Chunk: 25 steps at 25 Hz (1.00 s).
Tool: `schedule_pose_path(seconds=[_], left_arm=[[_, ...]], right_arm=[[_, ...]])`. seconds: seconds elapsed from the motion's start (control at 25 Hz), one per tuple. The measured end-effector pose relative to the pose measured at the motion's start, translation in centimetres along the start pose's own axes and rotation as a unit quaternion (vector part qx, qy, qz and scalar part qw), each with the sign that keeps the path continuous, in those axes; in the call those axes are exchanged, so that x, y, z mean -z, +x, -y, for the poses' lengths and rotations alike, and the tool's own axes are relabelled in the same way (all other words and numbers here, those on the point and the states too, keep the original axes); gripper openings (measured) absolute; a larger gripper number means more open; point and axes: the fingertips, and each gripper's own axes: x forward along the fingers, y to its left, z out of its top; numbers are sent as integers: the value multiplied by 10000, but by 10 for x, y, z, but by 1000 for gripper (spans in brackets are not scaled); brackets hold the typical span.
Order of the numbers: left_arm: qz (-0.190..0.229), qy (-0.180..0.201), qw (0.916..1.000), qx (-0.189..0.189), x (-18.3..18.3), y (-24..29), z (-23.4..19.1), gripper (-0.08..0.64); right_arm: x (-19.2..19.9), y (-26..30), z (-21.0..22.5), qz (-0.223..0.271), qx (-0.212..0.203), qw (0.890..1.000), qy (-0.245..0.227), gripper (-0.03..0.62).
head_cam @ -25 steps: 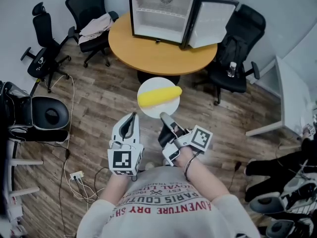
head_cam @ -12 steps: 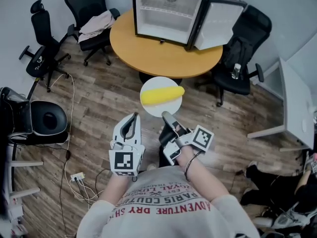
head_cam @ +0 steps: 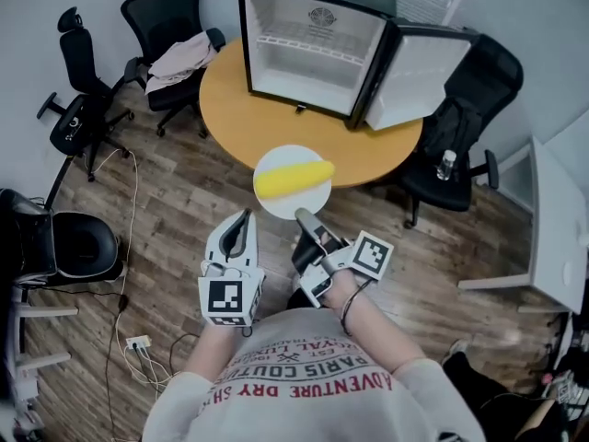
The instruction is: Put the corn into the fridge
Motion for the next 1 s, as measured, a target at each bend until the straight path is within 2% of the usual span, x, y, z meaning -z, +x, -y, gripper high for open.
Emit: schedule_pose_path(seconds=[0.24,0.44,0.6,0.76,1.0], left_arm=[[173,111,9998,-72,-15,62,2,25],[108,51,9999,4,-15,110,10,25],[51,42,10000,14,-11,139,2,25],[55,37,9999,154,-11,174,-13,25],[125,81,9983,560,-23,238,-47,25]], right_arm=[[-56,29,-7,-147,-65,9998,-122,37],[-100,48,-3,-133,-60,9999,-74,38],[-120,62,7,-101,63,9999,-56,38],[-140,87,17,54,133,9999,4,37],[-173,136,16,463,90,9989,30,38]])
